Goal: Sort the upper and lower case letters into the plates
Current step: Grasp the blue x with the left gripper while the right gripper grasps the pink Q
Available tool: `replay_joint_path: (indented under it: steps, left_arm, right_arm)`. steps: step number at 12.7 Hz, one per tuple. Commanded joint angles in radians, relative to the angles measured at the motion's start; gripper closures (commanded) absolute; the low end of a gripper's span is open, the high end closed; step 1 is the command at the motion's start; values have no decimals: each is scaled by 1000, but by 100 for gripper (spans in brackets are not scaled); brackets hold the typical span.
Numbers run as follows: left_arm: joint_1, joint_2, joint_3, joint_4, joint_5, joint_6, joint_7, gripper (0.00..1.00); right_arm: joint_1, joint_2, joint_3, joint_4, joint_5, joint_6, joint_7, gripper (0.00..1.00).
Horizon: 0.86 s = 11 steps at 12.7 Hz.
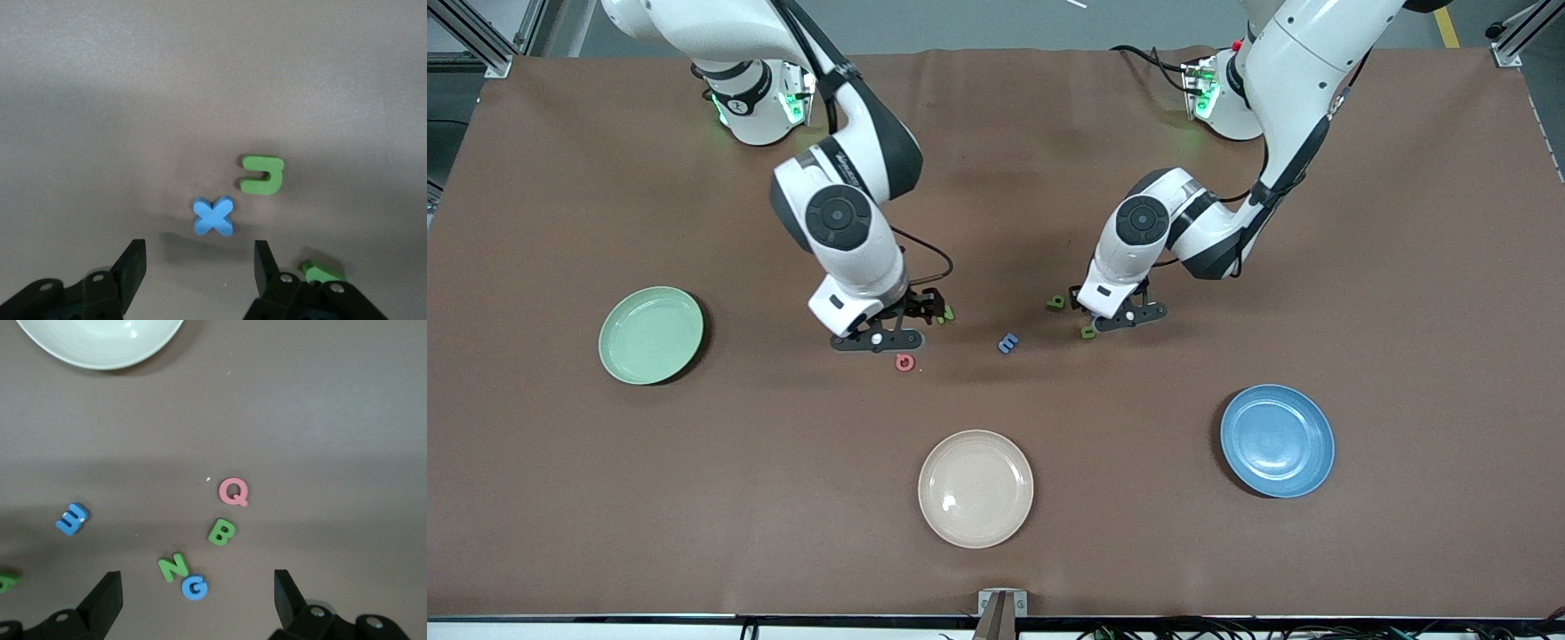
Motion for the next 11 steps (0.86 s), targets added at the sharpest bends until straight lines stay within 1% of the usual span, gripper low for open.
replay_joint_path:
  steps: [1, 3, 4, 5, 7, 8, 11]
  left_arm:
    - [-5, 34, 3, 41, 38, -1, -25, 30]
    - [-3, 56, 4, 49, 39, 0, -25, 33]
    - [-2, 60, 4, 50, 39, 0, -25, 36]
    - [1, 60, 4, 53, 39, -1, -25, 37]
    - [6, 61, 11, 55, 39, -1, -24, 44]
    - [6, 60, 17, 57, 41, -1, -22, 52]
    - [12, 57, 21, 63, 41, -3, -21, 98]
  right_arm:
    - [1, 58, -10, -32, -13, 95, 17, 0]
    - [-8, 128, -11, -29, -19, 192, 16, 0]
    - [-15, 151, -11, -27, -21, 207, 16, 1]
    - [-15, 162, -13, -23, -22, 207, 16, 1]
    - [-38, 174, -16, -16, -25, 206, 5, 1]
    - [-48, 187, -16, -6, -25, 206, 5, 1]
    - [-54, 211, -16, 10, -26, 209, 5, 3]
